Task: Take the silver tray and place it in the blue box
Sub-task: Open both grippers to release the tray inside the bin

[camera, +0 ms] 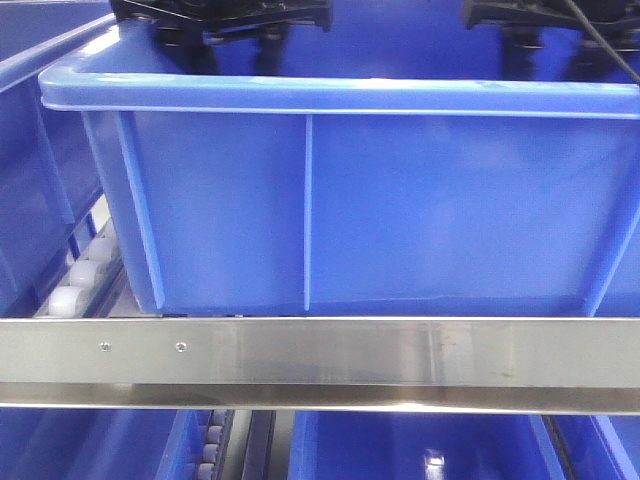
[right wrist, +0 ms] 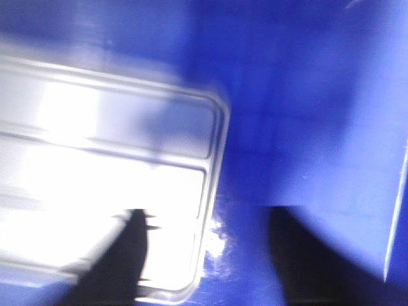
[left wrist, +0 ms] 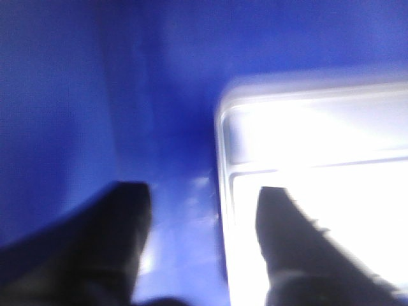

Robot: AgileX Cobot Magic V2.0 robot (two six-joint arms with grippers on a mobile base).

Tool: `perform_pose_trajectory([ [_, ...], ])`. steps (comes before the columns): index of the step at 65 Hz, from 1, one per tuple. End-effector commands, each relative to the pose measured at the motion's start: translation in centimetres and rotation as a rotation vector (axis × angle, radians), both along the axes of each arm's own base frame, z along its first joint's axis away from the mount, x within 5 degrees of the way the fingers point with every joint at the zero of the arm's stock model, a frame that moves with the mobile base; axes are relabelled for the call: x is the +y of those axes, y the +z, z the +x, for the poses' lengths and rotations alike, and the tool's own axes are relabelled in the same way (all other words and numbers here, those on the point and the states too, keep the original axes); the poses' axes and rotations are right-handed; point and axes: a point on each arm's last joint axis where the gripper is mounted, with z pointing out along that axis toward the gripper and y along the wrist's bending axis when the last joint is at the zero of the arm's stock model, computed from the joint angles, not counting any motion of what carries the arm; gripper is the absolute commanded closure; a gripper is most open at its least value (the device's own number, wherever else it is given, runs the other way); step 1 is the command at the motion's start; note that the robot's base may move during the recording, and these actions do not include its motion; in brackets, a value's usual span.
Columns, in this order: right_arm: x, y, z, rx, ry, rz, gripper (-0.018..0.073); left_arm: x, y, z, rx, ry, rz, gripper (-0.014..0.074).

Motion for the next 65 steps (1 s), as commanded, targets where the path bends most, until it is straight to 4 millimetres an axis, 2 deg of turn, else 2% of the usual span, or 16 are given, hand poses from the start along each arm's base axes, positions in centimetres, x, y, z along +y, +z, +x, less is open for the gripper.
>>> perform_pose_trajectory([
  [1,-0.4,4.1,-0.9,-0.149,0.008,0.012,-0.0057,0.0,2.2,-0.1,-0.054,-0.018,-0.061,0.0142],
  [13,-0.8,6.4,-2.4,-0.207,0.008,0.023,-0.0052,0.9,5.7,-1.1,-0.073,-0.036,-0.029,0.0145],
  [23,-1.2,9.5,-4.7,-0.29,0.007,0.04,-0.0038,2.6,9.6,-3.2,-0.124,-0.036,-0.033,0.0146],
  [28,-1.4,10.7,-5.7,-0.327,0.006,0.048,0.0012,3.5,11.3,-4.3,-0.155,-0.031,-0.035,0.0146],
  [38,-1.9,12.8,-8.1,-0.376,0.006,0.057,0.0212,5.5,14.7,-7.2,-0.191,-0.024,-0.053,0.0178],
  [50,-2.5,14.1,-10.5,-0.398,0.005,0.055,0.0422,6.6,17.7,-11.2,-0.244,-0.078,-0.064,0.0352],
  [56,-2.8,13.5,-11.6,-0.408,0.005,0.051,0.0516,6.9,18.2,-13.0,-0.267,-0.109,-0.044,0.0477],
  [60,-2.9,12.9,-12.6,-0.426,0.005,0.055,0.0506,6.9,18.0,-13.8,-0.272,-0.126,-0.026,0.0559],
  [65,-3.2,11.1,-13.8,-0.42,0.006,0.054,0.0508,7.0,17.3,-14.8,-0.269,-0.155,-0.017,0.0677],
])
